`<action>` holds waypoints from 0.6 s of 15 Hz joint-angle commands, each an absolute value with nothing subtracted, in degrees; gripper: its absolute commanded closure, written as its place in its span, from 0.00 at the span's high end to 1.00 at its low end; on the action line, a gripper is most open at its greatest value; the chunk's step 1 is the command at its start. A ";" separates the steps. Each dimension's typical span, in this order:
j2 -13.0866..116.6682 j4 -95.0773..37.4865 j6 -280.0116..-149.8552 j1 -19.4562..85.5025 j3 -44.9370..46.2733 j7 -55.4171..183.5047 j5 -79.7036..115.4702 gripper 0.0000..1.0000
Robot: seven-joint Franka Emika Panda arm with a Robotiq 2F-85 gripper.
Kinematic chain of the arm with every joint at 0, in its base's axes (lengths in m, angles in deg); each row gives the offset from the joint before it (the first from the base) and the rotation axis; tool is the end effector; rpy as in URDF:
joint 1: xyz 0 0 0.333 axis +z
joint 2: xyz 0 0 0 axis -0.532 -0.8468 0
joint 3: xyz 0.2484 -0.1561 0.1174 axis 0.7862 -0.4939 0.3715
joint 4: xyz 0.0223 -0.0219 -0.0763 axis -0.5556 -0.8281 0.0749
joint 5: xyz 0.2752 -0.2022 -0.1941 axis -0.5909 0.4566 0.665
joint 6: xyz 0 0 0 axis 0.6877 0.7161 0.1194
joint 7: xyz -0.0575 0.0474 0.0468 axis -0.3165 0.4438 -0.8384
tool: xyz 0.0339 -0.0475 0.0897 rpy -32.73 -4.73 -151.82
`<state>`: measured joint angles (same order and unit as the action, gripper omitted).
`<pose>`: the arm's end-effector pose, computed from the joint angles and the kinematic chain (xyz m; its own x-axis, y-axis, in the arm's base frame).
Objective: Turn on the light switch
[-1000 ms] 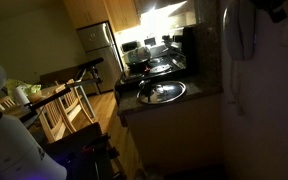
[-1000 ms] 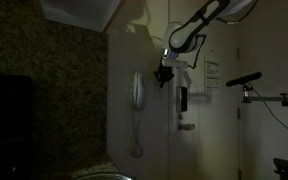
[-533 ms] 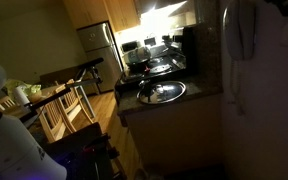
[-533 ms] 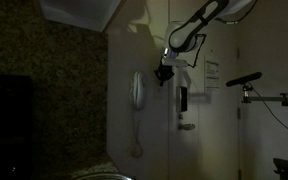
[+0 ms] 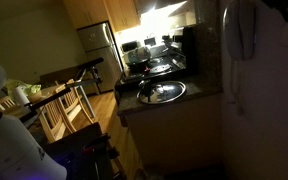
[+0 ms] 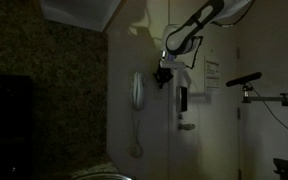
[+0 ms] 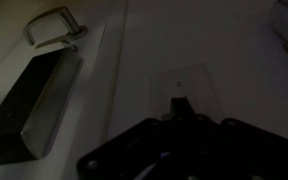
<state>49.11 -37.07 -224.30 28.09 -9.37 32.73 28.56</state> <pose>0.6505 -0.1928 0.4289 0.6459 -0.5989 0.4735 -0.6817 -0.7316 0.0046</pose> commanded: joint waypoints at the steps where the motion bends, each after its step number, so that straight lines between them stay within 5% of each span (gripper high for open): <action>1: 46.70 -32.89 -220.38 28.45 -9.78 32.95 27.68 0.00; 9: 42.74 -27.68 -214.28 28.83 -10.12 31.56 28.45 0.00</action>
